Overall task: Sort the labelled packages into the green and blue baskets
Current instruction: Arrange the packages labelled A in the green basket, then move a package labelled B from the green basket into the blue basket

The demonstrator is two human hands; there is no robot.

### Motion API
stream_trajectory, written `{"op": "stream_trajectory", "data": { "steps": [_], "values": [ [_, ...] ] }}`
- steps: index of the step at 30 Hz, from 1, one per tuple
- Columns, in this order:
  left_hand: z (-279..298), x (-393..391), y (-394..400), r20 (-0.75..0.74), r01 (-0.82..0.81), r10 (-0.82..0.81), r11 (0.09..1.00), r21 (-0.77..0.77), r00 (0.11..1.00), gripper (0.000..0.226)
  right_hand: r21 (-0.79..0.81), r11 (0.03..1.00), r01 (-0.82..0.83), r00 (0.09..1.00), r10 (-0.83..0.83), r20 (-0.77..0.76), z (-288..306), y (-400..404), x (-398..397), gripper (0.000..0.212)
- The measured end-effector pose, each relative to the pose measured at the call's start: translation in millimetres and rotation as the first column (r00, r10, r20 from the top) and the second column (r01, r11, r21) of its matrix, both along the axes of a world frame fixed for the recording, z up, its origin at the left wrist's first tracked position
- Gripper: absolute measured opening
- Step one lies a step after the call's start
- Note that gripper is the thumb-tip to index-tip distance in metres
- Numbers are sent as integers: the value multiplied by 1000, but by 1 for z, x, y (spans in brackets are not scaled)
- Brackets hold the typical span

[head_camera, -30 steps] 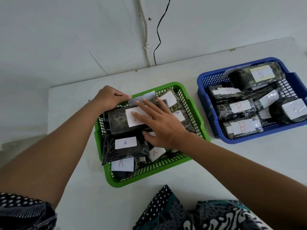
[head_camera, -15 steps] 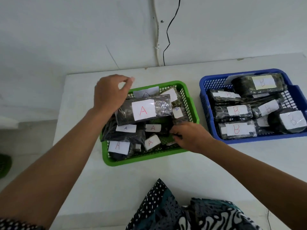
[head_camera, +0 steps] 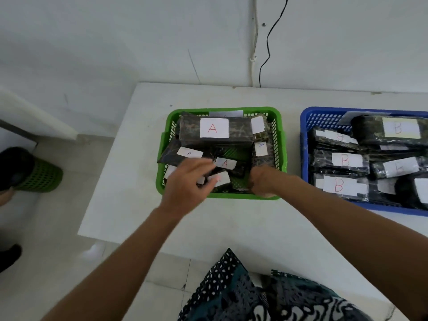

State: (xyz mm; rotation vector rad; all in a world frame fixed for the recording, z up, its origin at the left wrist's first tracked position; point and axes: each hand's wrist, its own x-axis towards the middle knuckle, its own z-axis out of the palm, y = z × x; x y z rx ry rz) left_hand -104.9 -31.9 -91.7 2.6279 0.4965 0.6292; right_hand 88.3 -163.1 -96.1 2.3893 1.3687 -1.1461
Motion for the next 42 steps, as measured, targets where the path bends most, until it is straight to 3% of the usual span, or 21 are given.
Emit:
{"op": "stream_trajectory", "data": {
  "steps": [3,6,11,13,16,18,25,27,31,33,35,38,42],
  "values": [
    [-21,-21,-29,-5,61,-61,998,13,998,32,50,999,-10,999,12,-47,6,-3,1,22],
    [-33,-31,-38,-45,41,-41,999,-11,998,30,110,994,19,990,-3,-144,12,-14,3,36],
    [-37,-31,-31,-130,-12,0,996,-89,991,29,131,991,-6,980,32,-194,14,-22,8,17],
    [-35,-30,-26,-140,-5,-13,991,-134,990,30,182,982,57,974,-15,-224,14,-25,11,17],
    [-35,-28,-22,-135,-4,-21,983,-182,991,32,382,911,156,974,-77,-212,17,-31,13,49],
    [-35,-28,-22,-124,-8,-15,982,-187,992,32,499,861,97,992,-43,-119,20,-34,14,60],
    [-40,-29,-23,-94,-7,-12,981,-193,995,33,710,691,133,987,-25,-161,24,-45,21,49],
    [-41,-29,-23,-89,-2,-15,982,-190,996,33,711,695,107,992,-31,-118,20,-41,17,45],
    [-39,-29,-23,-89,-9,-9,980,-200,996,32,523,852,-24,998,49,-35,7,-30,5,45],
    [-38,-28,-23,-95,-14,-5,980,-201,996,32,468,883,-27,998,48,-34,4,-30,3,50],
    [-38,-28,-25,-90,-13,-5,980,-200,996,32,452,892,26,997,8,-73,4,-33,7,56],
    [-38,-29,-25,-84,-19,2,980,-197,996,32,396,895,203,960,-103,-261,8,-37,14,55],
    [-37,-27,-27,-91,5,-18,990,-144,996,31,388,803,452,847,-249,-470,20,-45,26,40]
  ]
}}
